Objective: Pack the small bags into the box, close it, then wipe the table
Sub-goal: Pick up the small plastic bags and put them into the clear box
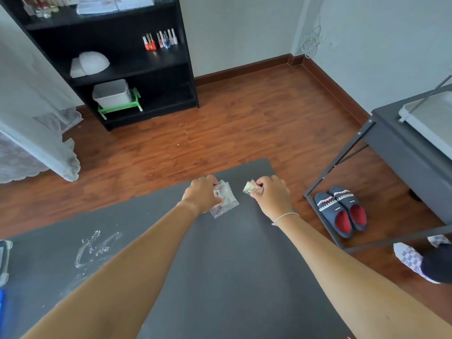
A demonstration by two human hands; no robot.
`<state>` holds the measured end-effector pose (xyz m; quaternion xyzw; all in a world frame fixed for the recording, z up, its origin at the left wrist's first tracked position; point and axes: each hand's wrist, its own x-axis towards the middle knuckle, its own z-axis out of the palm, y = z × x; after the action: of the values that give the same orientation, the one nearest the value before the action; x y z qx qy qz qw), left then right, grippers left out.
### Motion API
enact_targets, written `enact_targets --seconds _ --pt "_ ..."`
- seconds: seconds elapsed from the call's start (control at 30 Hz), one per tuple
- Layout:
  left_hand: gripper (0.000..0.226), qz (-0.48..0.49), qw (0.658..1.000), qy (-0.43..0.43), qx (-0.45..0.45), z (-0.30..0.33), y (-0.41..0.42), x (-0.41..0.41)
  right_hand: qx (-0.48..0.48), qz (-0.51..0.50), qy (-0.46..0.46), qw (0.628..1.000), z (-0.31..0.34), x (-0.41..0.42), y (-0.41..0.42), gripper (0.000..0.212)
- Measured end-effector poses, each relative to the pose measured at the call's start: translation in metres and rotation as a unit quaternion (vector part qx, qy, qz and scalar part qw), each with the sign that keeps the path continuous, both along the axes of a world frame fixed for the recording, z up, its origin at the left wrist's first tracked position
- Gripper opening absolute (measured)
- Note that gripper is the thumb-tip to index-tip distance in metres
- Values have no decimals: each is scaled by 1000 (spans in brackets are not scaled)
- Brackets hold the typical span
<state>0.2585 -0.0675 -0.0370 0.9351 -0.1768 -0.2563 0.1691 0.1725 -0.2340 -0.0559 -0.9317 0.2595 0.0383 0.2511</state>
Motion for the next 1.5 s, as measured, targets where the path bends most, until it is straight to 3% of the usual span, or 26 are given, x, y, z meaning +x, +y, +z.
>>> enact_targets --seconds 0.2,0.4,0.57,0.9,1.0,1.13,1.3,1.43,1.5 --pt "35 2 1000 30 1 1 2 -6 60 7 22 998 7 2 -1 3" --pt "14 72 991 89 -75 11 46 -8 199 33 -33 979 20 1 21 9" --pt "4 128 987 32 -95 50 116 -2 216 101 -64 969 49 23 74 8" --pt "8 244 962 -96 -74 113 343 -3 230 247 -119 934 107 62 265 11" --pt "10 270 954 -102 -75 115 416 -7 230 277 -119 925 114 64 334 11" --pt "27 290 947 -101 -98 109 489 -5 228 295 -114 921 113 67 416 11" --pt "2 261 957 -78 -100 83 531 1 217 302 -113 922 107 71 486 13" --pt "26 207 974 -59 -64 66 540 5 200 297 -114 927 100 74 515 13" --pt "35 166 982 -89 -8 59 542 6 185 302 -116 928 96 76 522 13"
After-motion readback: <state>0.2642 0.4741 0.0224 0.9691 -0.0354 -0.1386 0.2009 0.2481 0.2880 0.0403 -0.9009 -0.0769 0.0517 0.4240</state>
